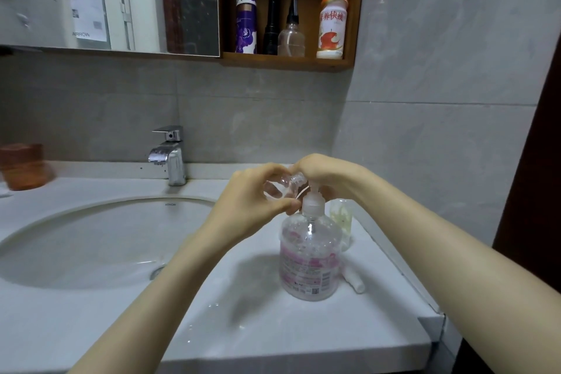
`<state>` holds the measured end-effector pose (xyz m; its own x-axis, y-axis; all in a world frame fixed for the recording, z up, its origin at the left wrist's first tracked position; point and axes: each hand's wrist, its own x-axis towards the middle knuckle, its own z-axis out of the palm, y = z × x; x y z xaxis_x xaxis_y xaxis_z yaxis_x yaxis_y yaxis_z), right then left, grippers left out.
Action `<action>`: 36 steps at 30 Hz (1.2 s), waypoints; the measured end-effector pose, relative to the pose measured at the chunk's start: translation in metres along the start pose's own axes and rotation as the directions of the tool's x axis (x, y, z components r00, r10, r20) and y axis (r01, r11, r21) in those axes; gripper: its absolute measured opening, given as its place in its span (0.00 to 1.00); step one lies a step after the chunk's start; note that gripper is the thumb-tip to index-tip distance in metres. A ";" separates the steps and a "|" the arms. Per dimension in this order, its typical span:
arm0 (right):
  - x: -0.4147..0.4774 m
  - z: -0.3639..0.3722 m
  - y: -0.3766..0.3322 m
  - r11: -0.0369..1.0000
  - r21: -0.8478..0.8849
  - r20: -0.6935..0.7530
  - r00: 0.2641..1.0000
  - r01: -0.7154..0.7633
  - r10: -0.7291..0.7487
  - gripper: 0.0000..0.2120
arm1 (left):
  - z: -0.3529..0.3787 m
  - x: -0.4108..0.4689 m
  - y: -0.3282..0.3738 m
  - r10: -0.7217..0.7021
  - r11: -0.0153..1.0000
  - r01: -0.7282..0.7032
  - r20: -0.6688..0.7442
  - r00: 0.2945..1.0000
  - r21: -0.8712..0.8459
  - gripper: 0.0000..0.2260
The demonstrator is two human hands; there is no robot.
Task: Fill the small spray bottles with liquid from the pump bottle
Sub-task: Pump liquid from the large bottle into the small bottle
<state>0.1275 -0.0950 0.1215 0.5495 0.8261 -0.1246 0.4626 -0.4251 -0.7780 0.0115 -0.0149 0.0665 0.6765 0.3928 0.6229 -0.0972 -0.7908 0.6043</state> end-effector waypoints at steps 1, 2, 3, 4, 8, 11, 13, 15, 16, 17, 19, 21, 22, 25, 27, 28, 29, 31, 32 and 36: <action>-0.001 0.000 -0.001 1.000 -0.009 -0.008 1.000 -0.004 0.004 0.15 | 0.000 0.000 -0.001 0.000 1.000 0.000 0.001 1.000 0.003 0.16; -0.002 0.001 -0.002 1.000 -0.027 -0.017 1.000 -0.007 0.006 0.13 | 0.001 0.000 -0.001 -0.001 1.000 0.001 -0.001 1.000 0.002 0.15; -0.002 0.001 -0.003 0.999 -0.043 -0.028 1.000 -0.010 0.009 0.12 | 0.001 0.000 -0.002 -0.005 1.000 0.005 -0.003 1.000 -0.003 0.15; -0.002 0.002 -0.004 0.998 -0.061 -0.036 0.999 -0.016 0.014 0.12 | 0.002 0.000 -0.002 -0.008 1.000 0.008 -0.001 1.000 -0.007 0.15; 0.001 0.007 0.000 0.985 -0.174 -0.036 0.999 -0.020 0.014 0.11 | 0.005 -0.001 -0.006 0.004 1.000 -0.005 0.026 1.000 0.029 0.17; 0.002 0.006 0.004 0.992 -0.129 -0.041 0.999 -0.002 -0.004 0.08 | 0.006 -0.003 -0.006 0.007 1.000 -0.008 0.033 0.999 0.016 0.16; 0.000 0.003 0.003 0.997 -0.075 -0.037 0.999 0.001 -0.004 0.09 | 0.004 -0.001 -0.004 0.011 1.000 -0.011 0.035 0.999 0.017 0.16; -0.001 0.001 -0.001 0.991 -0.137 -0.045 0.999 -0.009 0.003 0.09 | 0.000 0.001 -0.002 0.019 0.999 -0.020 0.033 0.999 0.032 0.15; -0.002 0.001 -0.003 0.986 -0.165 -0.053 0.999 -0.014 0.005 0.09 | -0.001 0.002 -0.002 0.022 0.999 -0.023 0.035 0.999 0.036 0.15; -0.002 0.001 -0.005 0.984 -0.174 -0.055 0.998 -0.024 0.015 0.09 | -0.002 0.002 -0.001 0.023 0.999 -0.024 0.038 0.999 0.034 0.14; -0.003 0.001 -0.008 0.980 -0.194 -0.057 0.998 -0.050 0.040 0.10 | -0.002 0.001 -0.001 0.021 1.000 -0.022 0.039 0.999 0.020 0.14; -0.002 0.004 -0.011 0.962 -0.265 -0.049 0.997 -0.068 0.057 0.11 | -0.001 0.002 -0.003 0.015 1.000 -0.016 0.034 0.999 0.017 0.15; -0.001 0.005 -0.012 0.951 -0.302 -0.051 0.997 -0.064 0.051 0.10 | -0.001 0.002 -0.004 0.015 1.000 -0.015 0.034 0.999 0.023 0.16; -0.002 0.008 -0.010 0.935 -0.351 -0.063 0.997 -0.055 0.035 0.09 | 0.001 0.000 -0.006 0.005 1.000 -0.006 0.041 0.999 0.029 0.16; -0.004 0.006 -0.008 0.930 -0.365 -0.072 0.997 -0.050 0.025 0.09 | 0.003 0.000 -0.005 -0.003 1.000 0.002 0.041 0.999 0.025 0.15; -0.004 0.005 -0.008 0.936 -0.349 -0.069 0.997 -0.040 0.017 0.09 | 0.003 0.000 -0.004 -0.008 1.000 0.007 0.042 0.999 0.019 0.15; -0.005 0.003 -0.009 0.945 -0.327 -0.065 0.998 -0.030 0.009 0.08 | 0.002 0.001 -0.002 -0.008 1.000 0.008 0.040 0.999 0.012 0.15; -0.006 0.001 -0.011 0.945 -0.327 -0.071 0.997 -0.027 0.004 0.08 | 0.000 0.002 -0.002 -0.005 1.000 0.004 0.039 0.999 0.013 0.15; -0.007 0.001 -0.012 0.944 -0.327 -0.076 0.997 -0.030 0.005 0.09 | -0.001 0.003 -0.002 -0.002 1.000 0.001 0.041 0.999 0.017 0.14; -0.006 0.002 -0.010 0.960 -0.278 -0.065 0.998 -0.043 0.026 0.12 | 0.000 0.004 -0.002 -0.002 1.000 0.002 0.034 0.999 0.002 0.14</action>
<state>0.1180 -0.0944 0.1287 0.6055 0.7890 -0.1041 0.6139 -0.5462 -0.5699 0.0147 -0.0120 0.0677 0.7011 0.3780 0.6046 -0.0949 -0.7909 0.6045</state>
